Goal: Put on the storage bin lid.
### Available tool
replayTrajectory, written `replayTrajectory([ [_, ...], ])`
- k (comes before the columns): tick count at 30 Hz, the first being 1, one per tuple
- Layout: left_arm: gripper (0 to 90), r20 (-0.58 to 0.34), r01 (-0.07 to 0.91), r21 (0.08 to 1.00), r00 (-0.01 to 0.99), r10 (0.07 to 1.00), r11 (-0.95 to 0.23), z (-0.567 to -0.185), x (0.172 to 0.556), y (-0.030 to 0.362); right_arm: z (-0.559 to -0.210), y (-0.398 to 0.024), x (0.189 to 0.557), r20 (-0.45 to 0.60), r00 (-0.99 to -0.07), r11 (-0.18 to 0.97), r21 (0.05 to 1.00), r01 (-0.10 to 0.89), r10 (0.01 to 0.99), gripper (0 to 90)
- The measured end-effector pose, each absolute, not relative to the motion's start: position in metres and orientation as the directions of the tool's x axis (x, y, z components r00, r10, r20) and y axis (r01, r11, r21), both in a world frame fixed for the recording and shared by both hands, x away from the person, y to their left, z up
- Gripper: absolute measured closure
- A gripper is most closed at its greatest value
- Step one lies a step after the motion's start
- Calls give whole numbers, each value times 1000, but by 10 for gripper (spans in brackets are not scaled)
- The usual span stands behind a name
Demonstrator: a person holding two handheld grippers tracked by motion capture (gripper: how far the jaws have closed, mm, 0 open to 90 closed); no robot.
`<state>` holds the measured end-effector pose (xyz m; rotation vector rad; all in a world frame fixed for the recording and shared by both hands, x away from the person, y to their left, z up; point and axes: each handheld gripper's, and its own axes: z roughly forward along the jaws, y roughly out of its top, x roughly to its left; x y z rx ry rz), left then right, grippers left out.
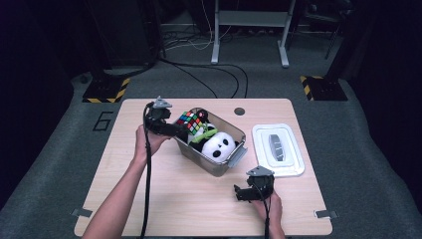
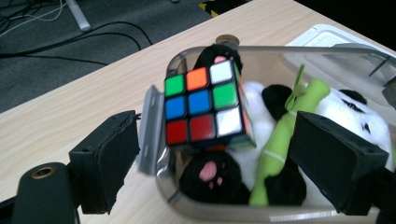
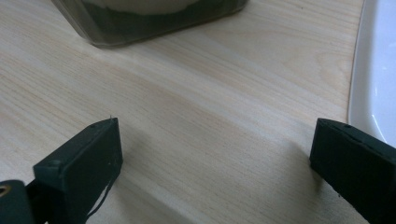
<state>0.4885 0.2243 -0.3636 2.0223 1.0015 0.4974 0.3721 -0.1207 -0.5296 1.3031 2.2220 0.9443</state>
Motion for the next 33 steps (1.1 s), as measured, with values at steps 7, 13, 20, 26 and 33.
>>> replayTrajectory([
  [7, 143, -17, 500, 795, 583, 812, -342, -378, 471, 251, -529, -120, 372, 4, -487, 336, 719, 609, 873, 17],
  [13, 127, -44, 539, 782, 547, 836, -312, -400, 457, 269, -530, -121, 372, 1, -490, 340, 720, 606, 872, 16],
  [20, 108, -74, 588, 757, 511, 856, -285, -429, 445, 281, -529, -120, 372, 5, -487, 336, 718, 609, 874, 16],
  [26, 93, -101, 643, 719, 474, 875, -265, -470, 432, 289, -529, -120, 372, 5, -486, 335, 718, 610, 874, 16],
  [33, 50, -101, 676, 698, 419, 902, -236, -514, 415, 297, -529, -120, 372, 6, -486, 334, 718, 611, 874, 16],
])
